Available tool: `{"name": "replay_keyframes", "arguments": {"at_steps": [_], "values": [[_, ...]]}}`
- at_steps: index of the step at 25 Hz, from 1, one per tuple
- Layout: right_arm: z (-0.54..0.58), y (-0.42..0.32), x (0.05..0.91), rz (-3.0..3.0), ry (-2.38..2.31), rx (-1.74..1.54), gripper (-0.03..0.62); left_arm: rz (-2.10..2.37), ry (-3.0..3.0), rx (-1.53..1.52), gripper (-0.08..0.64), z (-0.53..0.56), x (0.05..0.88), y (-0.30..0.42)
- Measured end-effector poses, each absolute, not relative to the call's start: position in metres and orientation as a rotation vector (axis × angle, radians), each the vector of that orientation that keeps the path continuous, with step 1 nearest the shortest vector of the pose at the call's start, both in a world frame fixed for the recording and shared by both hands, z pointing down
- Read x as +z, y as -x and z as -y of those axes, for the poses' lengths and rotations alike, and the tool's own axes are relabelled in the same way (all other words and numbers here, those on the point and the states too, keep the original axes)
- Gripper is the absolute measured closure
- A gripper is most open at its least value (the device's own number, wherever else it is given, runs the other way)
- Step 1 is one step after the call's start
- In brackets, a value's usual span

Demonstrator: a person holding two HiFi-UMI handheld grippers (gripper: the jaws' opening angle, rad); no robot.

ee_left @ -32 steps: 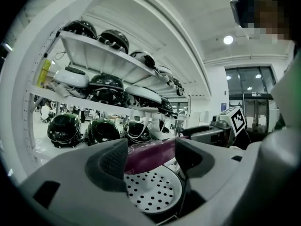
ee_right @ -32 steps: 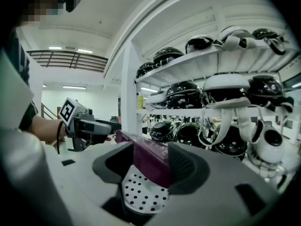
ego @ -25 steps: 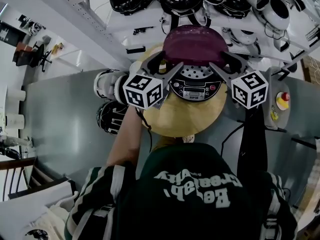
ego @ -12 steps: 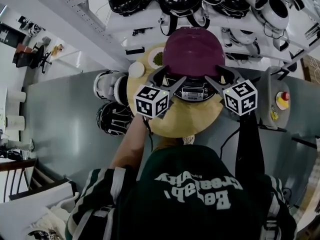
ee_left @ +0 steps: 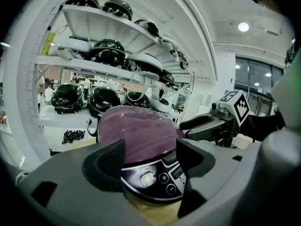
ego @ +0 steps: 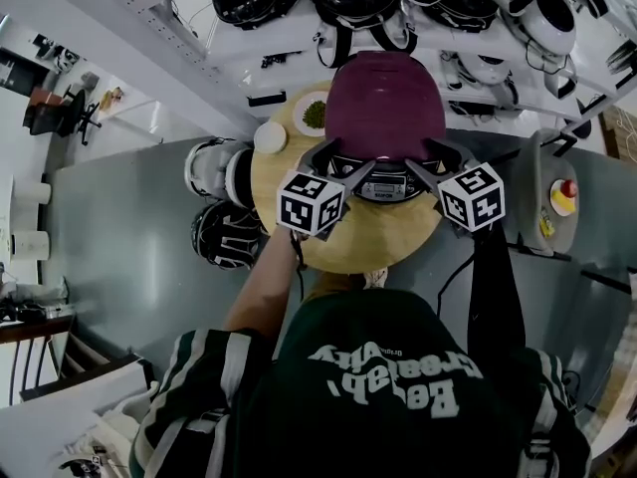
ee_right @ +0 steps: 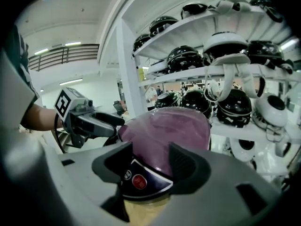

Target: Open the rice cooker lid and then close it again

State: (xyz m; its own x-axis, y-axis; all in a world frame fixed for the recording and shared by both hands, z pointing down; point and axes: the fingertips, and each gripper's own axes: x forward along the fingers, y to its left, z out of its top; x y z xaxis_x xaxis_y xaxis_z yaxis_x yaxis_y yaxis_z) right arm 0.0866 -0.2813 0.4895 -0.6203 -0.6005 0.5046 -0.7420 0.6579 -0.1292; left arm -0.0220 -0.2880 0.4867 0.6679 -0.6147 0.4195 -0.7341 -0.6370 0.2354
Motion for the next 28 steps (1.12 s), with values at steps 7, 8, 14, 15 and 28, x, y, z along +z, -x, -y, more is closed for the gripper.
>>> {"name": "replay_keyframes", "arguments": {"at_steps": [7,8,14,15,28], "values": [[0.282,-0.084,0.495,2.416,-1.001,0.489,0.333,1.055,-2.484,0.426,0.233,0.289,0.492,0.022],[0.282,-0.083,0.496,2.4,-0.986,0.478,0.327,1.057,-2.485,0.427,0.233,0.289,0.492,0.022],[0.28,-0.081,0.499,2.322,-0.926,0.49,0.305,1.058,-2.483,0.444,0.233,0.289,0.494,0.02],[0.281,-0.08,0.5,2.304,-0.927,0.48,0.307,1.051,-2.485,0.453,0.232,0.29,0.494,0.02],[0.286,-0.08,0.5,2.325,-1.067,0.428,0.314,1.106,-2.479,0.422,0.23,0.294,0.495,0.021]]}}
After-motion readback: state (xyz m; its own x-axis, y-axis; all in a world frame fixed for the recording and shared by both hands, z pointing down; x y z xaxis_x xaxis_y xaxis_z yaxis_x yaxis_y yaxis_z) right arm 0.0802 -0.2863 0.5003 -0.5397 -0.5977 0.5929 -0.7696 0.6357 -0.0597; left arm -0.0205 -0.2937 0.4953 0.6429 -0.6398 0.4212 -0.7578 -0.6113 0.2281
